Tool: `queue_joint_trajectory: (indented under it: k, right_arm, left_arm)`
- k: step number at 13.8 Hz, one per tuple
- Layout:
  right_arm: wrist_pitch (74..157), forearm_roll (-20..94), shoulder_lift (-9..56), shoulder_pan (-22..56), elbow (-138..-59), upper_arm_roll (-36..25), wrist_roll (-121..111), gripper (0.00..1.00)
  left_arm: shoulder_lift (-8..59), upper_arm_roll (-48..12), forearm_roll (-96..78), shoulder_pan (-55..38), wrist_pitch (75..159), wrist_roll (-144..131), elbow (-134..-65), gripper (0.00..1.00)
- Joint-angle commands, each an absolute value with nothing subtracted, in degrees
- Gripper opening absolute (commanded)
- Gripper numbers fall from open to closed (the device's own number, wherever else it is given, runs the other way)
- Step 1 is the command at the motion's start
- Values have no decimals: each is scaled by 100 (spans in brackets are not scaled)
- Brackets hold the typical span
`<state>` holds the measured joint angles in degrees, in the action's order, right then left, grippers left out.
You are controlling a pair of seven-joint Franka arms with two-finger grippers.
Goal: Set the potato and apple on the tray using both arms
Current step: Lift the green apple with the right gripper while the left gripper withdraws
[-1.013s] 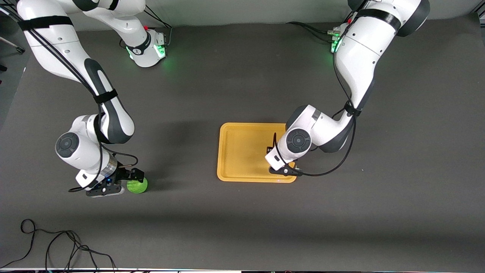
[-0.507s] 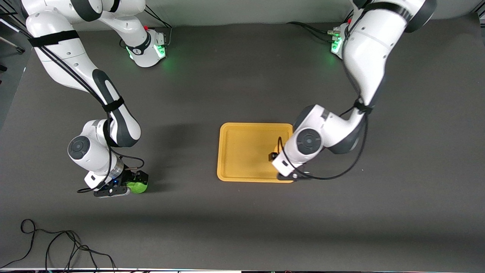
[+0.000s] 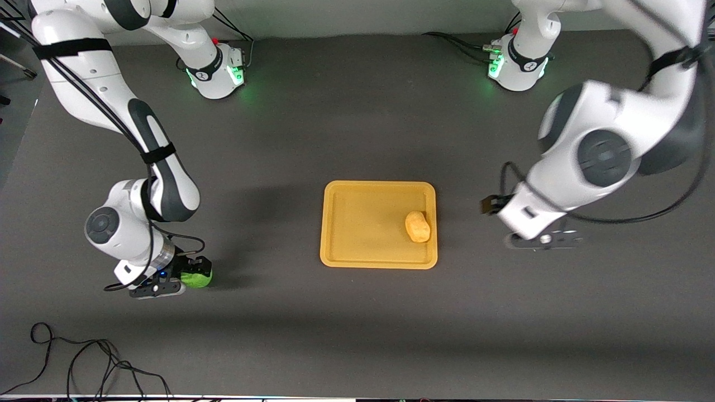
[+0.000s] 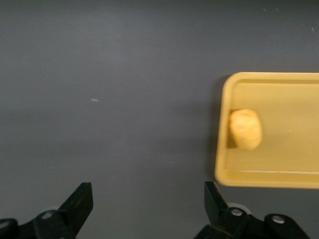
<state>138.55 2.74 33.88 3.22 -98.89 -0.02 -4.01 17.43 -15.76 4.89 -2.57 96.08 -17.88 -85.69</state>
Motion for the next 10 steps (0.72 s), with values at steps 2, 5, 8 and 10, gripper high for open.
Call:
queue_joint_trajectory:
  k: [2, 5, 8, 10]
  right_arm:
    - [11713, 255, 2665, 325, -8862, -35, -475, 49]
    - [10497, 167, 2278, 308, -8272, -44, -510, 49]
    - [9889, 176, 1794, 456, -8244, -9, -283, 49]
    - [9844, 176, 1732, 938, -8200, -9, 366, 49]
  left_arm:
    - [846, -1608, 396, 622, 9755, -803, -9315, 97]
    - [633, -1591, 123, 1168, 9931, -27, -9404, 99]
    - [152, -1573, 158, 1213, 10771, -17, -10331, 99]
    - [-35, -1556, 158, 1230, 11075, -97, -10731, 99]
